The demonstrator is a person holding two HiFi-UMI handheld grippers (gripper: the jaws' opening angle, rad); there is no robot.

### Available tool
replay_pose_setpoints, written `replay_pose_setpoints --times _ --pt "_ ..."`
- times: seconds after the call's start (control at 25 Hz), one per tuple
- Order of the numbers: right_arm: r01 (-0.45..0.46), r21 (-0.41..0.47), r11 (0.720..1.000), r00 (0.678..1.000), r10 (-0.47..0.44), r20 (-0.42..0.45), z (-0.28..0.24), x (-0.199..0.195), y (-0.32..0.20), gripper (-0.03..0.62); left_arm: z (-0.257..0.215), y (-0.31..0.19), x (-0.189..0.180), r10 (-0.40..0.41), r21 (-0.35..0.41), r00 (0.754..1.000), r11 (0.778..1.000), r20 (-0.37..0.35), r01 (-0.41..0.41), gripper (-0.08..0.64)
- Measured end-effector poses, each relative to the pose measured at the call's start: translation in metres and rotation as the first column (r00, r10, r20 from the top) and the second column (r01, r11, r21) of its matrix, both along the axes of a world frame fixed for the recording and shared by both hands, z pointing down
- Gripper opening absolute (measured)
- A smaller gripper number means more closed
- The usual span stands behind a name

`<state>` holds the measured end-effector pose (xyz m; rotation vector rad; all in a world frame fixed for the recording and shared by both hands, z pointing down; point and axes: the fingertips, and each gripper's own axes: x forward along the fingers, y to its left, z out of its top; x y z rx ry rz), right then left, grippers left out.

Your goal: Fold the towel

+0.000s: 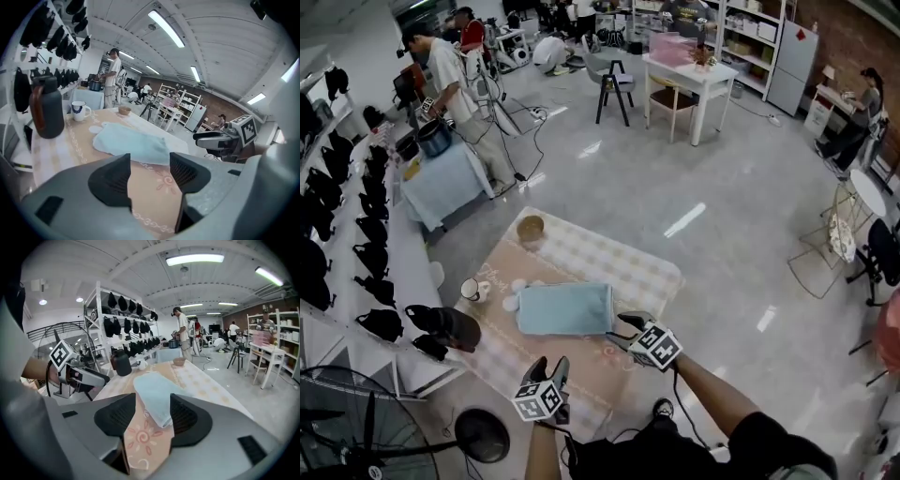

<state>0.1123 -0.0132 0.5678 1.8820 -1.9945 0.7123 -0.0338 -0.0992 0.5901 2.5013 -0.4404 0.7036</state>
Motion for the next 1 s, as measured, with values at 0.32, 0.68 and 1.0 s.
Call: replay_pose_setpoints --times 0.32,0.68,1.0 --pt "0.108 0.052 0.993 0.994 -0.108 -0.004 -0.022 0.024 0.054 0.21 -0.018 0.079 0.015 -0.091 0.015 0.996 0.996 0.006 0.091 0.245" --pt "0.176 0.01 0.984 0.984 -0.176 -0.007 -0.014 0.052 0.033 0.213 -0.001 0.078 0.038 -0.143 -0.04 0.99 0.989 -0.015 0.142 0.245" --pt "0.255 -0.054 0.965 0.967 -0.256 -0.003 -0.006 0.076 -0.038 0.213 0.007 0.013 0.074 -0.197 -0.081 0.979 0.978 -0.046 0.193 0.245"
